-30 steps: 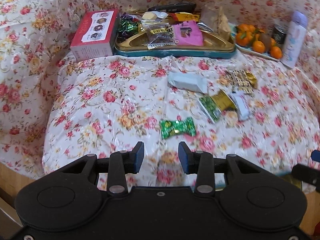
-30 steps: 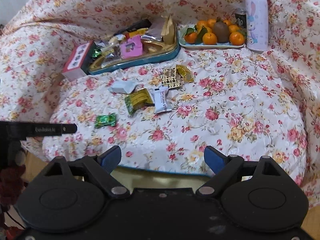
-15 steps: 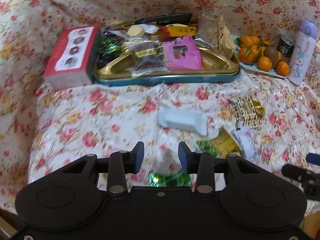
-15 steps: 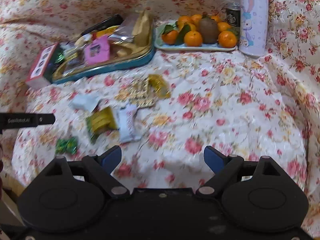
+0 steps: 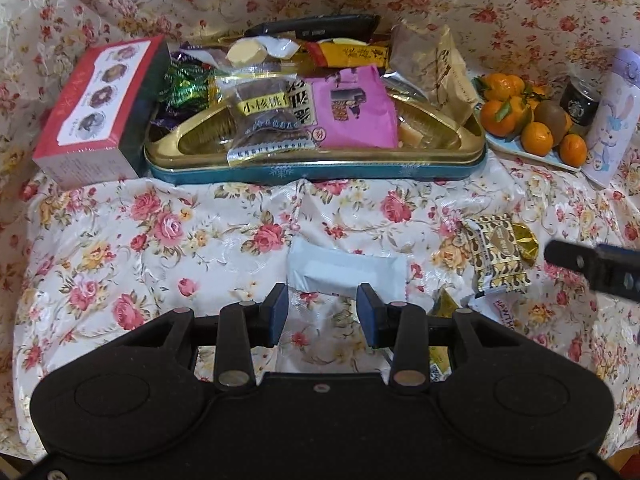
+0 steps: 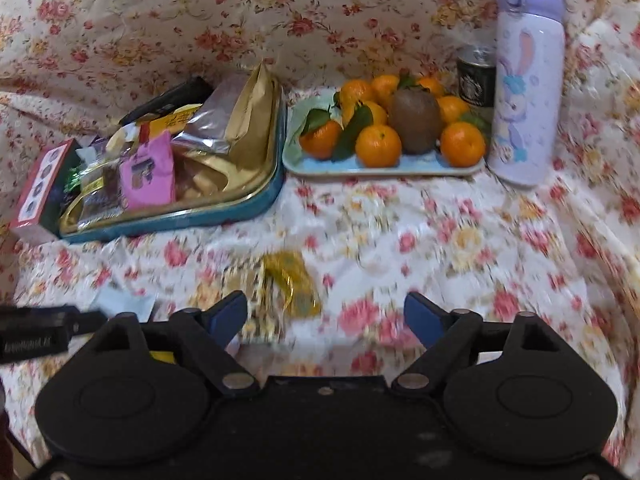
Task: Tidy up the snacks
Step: 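Move left tool to the white bar packet while right tool grasps gold-wrapped candy, then close left tool on the white bar packet while right tool holds gold candy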
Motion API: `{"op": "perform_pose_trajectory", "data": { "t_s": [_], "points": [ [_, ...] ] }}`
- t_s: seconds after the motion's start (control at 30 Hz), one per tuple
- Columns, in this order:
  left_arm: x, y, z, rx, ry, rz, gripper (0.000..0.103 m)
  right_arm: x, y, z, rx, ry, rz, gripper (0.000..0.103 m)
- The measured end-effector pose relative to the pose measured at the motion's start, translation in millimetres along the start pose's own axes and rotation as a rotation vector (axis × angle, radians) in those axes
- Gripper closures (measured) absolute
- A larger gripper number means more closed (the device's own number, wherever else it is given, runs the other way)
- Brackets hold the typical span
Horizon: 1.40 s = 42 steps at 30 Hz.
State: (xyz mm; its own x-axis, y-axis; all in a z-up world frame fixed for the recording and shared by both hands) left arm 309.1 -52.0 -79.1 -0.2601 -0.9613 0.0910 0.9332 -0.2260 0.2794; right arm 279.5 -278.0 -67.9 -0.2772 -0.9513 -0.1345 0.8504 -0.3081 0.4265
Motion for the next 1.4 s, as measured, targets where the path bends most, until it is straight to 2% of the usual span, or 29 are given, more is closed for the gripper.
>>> {"op": "perform_pose_trajectory", "data": {
  "t_s": [0.1, 0.17, 0.4, 0.47, 0.5, 0.7, 0.77, 0.83, 1.1, 1.4],
  "points": [
    [-4, -1, -4, -0.004, -0.006, 0.008, 0.055, -3, 10, -13, 0.004, -0.019, 0.026, 0.025],
    [-5, -1, -7, -0.007, -0.007, 0.008, 0.055, -4, 13, -20, 0.005, -0.033, 0.046, 0.034],
    [-8, -1, -21, -0.033, -0.008, 0.016, 0.055, -8, 12, -37, -0.003, -0.024, 0.101, 0.046],
    [-8, -2, -22, -0.026, -0.002, 0.010, 0.055, -11, 11, -39, 0.000, -0.020, 0.120, 0.056],
    [-7, -3, -21, -0.024, 0.001, 0.004, 0.055, -13, 10, -41, -0.004, -0.019, 0.135, 0.057],
    [-7, -5, -18, -0.023, -0.004, 0.000, 0.055, -25, 2, -43, 0.043, -0.091, 0.239, 0.066],
    [-7, -3, -15, -0.022, -0.006, 0.002, 0.055, -24, 1, -43, 0.054, -0.080, 0.237, 0.078],
    [-8, -1, -13, -0.022, -0.009, 0.008, 0.055, -22, 0, -42, 0.068, -0.078, 0.240, 0.081],
    [-9, -1, -18, -0.055, 0.015, 0.045, 0.055, 4, -10, -33, 0.109, -0.104, 0.212, 0.081],
    [-15, 16, -29, -0.047, 0.058, 0.146, 0.056, 2, -24, -34, 0.180, -0.154, 0.335, 0.081]
  ]
}}
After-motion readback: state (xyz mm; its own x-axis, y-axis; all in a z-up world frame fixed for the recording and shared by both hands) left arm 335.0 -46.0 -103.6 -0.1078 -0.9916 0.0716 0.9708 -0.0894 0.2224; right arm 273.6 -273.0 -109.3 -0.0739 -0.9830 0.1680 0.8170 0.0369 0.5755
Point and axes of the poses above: each gripper's, at about its wrist camera, not at the fingertips, and z roughly against the way its jaws point, x to its right, y to its top, the point moved 3 cm from there along -z, roughly the way its jaws point, and after that the axes turned 10 degrees about -x, right-handed, at the moved point
